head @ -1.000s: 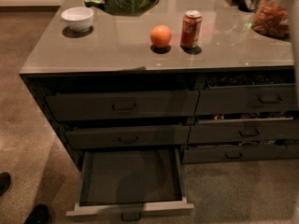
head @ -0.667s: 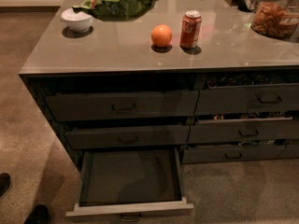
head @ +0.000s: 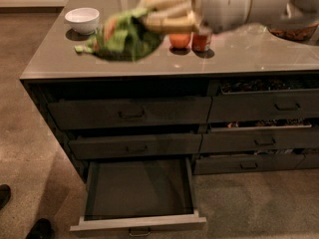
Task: Place green rice chip bag into bottom drawer
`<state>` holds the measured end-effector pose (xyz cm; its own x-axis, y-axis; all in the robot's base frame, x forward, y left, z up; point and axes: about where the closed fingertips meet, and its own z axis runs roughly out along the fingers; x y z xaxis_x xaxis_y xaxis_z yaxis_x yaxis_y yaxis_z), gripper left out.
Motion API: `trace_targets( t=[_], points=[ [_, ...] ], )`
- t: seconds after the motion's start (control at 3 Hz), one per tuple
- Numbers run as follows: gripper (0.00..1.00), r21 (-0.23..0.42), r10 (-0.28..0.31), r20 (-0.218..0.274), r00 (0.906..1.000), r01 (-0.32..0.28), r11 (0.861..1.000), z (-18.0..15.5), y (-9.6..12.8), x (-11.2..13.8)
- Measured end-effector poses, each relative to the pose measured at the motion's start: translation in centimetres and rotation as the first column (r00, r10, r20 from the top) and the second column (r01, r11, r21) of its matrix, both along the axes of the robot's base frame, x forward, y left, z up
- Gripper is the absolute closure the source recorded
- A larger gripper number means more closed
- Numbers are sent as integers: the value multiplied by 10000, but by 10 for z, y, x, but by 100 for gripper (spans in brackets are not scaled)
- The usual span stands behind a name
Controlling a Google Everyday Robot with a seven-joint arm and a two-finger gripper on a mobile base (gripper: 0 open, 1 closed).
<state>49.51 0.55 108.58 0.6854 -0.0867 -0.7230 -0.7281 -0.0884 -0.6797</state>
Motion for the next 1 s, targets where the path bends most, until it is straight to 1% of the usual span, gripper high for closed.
trace_targets(
  t=[0.33, 0.67, 1.0],
  points=[
    [100, -387, -337, -490, 9982, 319, 9987, -60, -5, -10],
    [100, -673, -647, -1041, 9925, 579, 9961, -117, -13, -18],
    [100, -960, -896, -1698, 9814, 740, 9926, -185, -19, -26]
  ],
)
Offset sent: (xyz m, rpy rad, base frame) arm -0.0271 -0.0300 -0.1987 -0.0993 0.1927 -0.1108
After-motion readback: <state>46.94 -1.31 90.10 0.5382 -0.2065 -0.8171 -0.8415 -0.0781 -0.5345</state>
